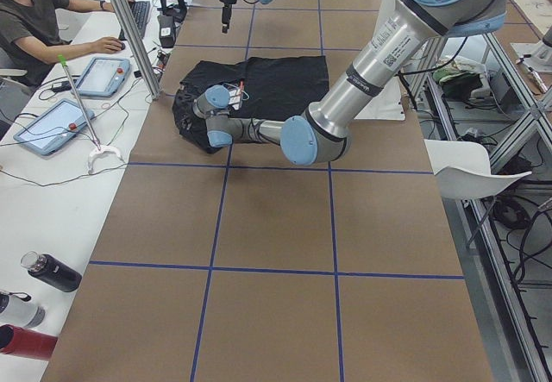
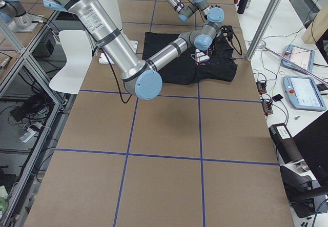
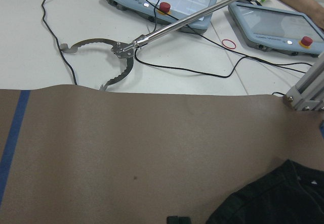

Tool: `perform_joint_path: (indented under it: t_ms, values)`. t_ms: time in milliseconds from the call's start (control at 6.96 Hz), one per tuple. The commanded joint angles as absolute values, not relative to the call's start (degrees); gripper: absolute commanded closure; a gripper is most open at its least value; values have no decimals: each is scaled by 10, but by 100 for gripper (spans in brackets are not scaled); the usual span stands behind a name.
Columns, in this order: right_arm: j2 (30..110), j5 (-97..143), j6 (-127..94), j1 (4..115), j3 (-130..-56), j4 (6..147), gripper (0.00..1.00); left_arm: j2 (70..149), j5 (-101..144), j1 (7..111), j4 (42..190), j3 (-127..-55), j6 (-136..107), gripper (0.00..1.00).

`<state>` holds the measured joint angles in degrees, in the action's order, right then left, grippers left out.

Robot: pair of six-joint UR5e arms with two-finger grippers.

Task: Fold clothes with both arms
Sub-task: 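Fold the sleeve inward onto the chest with the left gripper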

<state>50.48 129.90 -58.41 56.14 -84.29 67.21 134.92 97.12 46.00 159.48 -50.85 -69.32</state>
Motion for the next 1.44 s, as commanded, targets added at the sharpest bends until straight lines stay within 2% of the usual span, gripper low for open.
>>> perform_joint_path:
  t_ms: [0, 287, 862, 1006, 1150, 1293]
  values:
    - [509, 1299, -583, 564, -843, 671, 0, 1367, 969, 433, 1553, -536, -760, 100]
    - [509, 1300, -583, 568, -843, 671, 0, 1433, 946, 427, 1479, -524, -773, 100]
    - [514, 1300, -576, 575, -842, 671, 0, 1446, 915, 428, 1484, -493, -770, 100]
    - [514, 1300, -576, 575, -842, 671, 0, 1446, 916, 430, 1487, -493, -771, 63]
    - [514, 1300, -576, 575, -842, 671, 0, 1447, 916, 431, 1490, -496, -772, 8]
    - [514, 1300, -575, 575, -842, 671, 0, 1448, 919, 436, 1527, -496, -780, 1]
